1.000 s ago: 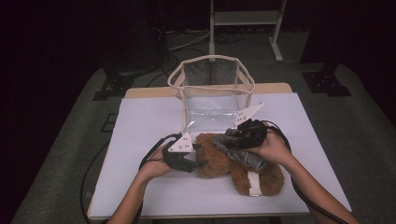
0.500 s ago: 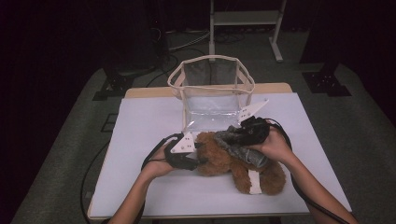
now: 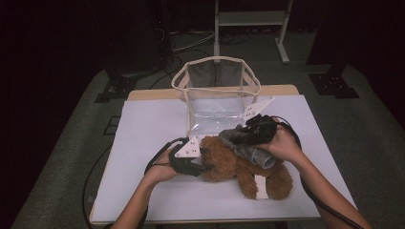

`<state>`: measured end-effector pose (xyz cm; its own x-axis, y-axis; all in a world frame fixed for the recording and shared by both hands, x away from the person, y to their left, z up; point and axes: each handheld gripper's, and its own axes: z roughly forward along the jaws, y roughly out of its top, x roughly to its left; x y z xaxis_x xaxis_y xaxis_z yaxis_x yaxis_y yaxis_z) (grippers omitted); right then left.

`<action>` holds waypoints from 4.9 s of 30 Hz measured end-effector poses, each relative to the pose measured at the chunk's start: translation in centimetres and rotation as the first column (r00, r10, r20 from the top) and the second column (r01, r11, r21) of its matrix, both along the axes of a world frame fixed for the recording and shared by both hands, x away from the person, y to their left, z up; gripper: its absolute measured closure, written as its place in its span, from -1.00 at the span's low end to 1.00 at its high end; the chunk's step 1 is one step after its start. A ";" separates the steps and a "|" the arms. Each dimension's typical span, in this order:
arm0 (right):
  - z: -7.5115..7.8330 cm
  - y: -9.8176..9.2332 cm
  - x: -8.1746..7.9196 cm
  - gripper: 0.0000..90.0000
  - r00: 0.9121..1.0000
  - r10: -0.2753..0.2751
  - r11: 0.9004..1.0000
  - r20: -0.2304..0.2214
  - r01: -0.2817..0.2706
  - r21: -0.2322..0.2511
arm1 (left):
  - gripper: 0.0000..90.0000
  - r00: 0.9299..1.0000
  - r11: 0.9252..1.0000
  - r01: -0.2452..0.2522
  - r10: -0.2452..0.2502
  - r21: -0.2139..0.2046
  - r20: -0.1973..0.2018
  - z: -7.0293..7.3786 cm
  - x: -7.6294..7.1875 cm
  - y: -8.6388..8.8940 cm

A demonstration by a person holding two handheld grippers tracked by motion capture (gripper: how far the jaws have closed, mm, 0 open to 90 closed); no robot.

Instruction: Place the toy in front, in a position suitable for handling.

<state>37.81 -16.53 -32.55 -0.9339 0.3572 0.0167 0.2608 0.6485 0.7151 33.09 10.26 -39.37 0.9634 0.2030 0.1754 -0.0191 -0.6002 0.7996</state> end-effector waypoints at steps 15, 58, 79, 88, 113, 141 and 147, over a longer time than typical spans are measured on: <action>-1.3 -0.7 -2.8 0.73 0.995 0.070 0.998 -0.065 -0.069 0.009 | -0.10 0.998 0.998 0.055 -0.055 -0.002 -0.031 0.7 -0.8 -1.1; -4.1 -2.4 -5.3 0.74 0.992 0.079 0.992 -0.103 -0.068 0.111 | -0.50 0.997 0.998 0.053 -0.054 -0.026 -0.048 2.1 -1.3 -0.9; -4.4 -4.0 -6.1 0.74 0.995 0.070 0.987 -0.078 -0.058 0.152 | -0.77 0.979 0.994 0.106 -0.101 0.021 -0.177 0.7 -1.6 -1.8; -4.1 -4.1 -6.1 0.74 0.997 0.044 0.983 -0.066 -0.032 0.182 | 0.06 0.993 0.992 0.087 -0.079 0.087 -0.086 1.6 -1.9 -2.2; -2.0 -1.6 -4.6 0.73 0.998 0.056 0.989 -0.006 -0.055 0.138 | -0.03 0.998 0.995 0.043 -0.039 0.093 -0.044 2.1 -2.1 1.4; -2.4 -6.7 -4.6 0.73 0.999 -0.001 0.986 -0.045 0.009 0.167 | -0.04 0.995 0.992 0.087 -0.082 0.093 -0.052 1.9 -2.9 1.0; -2.9 -8.5 -3.2 0.73 0.995 -0.058 0.979 -0.075 0.071 0.191 | -0.05 0.995 0.991 0.095 -0.091 0.094 -0.045 1.9 -3.1 1.1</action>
<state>34.59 -25.00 -35.43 -0.9032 0.4004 0.1548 0.3507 0.4803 0.8039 30.03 11.34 -37.46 0.9840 0.0965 0.1497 -0.0467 -0.6711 0.7399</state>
